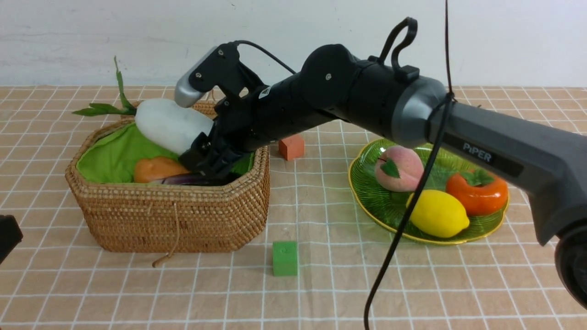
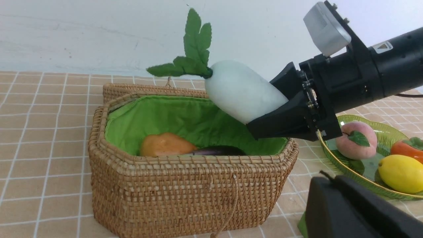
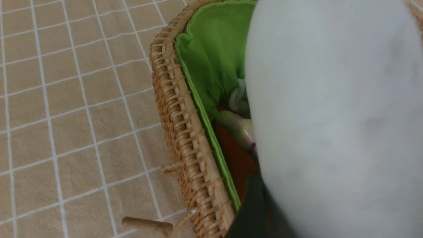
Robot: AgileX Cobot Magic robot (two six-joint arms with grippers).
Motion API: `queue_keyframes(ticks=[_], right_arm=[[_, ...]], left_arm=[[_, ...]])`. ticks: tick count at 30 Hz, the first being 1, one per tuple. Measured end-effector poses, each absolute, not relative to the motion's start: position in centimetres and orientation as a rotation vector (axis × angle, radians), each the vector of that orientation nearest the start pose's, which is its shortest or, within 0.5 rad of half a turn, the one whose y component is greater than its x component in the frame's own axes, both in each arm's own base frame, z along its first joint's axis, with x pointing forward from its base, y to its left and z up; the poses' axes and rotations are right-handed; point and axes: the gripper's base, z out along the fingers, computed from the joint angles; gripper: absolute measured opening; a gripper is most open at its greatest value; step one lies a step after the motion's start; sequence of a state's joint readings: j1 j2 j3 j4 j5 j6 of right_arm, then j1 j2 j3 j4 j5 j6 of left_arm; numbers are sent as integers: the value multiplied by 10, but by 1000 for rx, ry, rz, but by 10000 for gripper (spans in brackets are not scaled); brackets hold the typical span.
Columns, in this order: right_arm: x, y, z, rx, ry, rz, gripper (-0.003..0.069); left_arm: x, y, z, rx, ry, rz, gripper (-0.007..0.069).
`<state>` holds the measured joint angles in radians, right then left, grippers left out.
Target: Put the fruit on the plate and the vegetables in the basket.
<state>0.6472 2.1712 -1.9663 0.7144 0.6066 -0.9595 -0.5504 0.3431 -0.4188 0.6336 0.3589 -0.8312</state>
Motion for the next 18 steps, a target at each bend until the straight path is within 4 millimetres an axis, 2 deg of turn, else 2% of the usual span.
queue_keyframes(ticks=[3, 6, 8, 11, 12, 13, 14, 15, 16, 18], right_arm=[[386, 333, 288, -1220, 1802, 567, 649], [383, 329, 301, -1207, 1799, 554, 678], [374, 320, 323, -1210, 1800, 527, 675], [356, 304, 355, -1197, 1856, 519, 631], [354, 303, 357, -1206, 1855, 513, 627], [341, 291, 376, -1178, 1914, 517, 582], [337, 288, 381, -1184, 1922, 509, 567], [319, 271, 403, -1148, 2007, 490, 485], [315, 266, 407, -1139, 2027, 484, 464], [294, 243, 427, -1079, 2147, 430, 333]], left_arm=[[77, -25, 305, 117, 1715, -397, -13], [77, -25, 305, 116, 1716, -397, -13], [77, -25, 305, 115, 1716, -398, -13], [77, -25, 305, 115, 1716, -398, -13], [77, -25, 305, 115, 1716, -398, -13], [77, -25, 305, 118, 1710, -403, -13], [77, -25, 305, 119, 1707, -405, -13], [77, -27, 307, 126, 1690, -423, -13], [77, -27, 307, 125, 1689, -428, -13], [74, -28, 311, 121, 1646, -487, -13]])
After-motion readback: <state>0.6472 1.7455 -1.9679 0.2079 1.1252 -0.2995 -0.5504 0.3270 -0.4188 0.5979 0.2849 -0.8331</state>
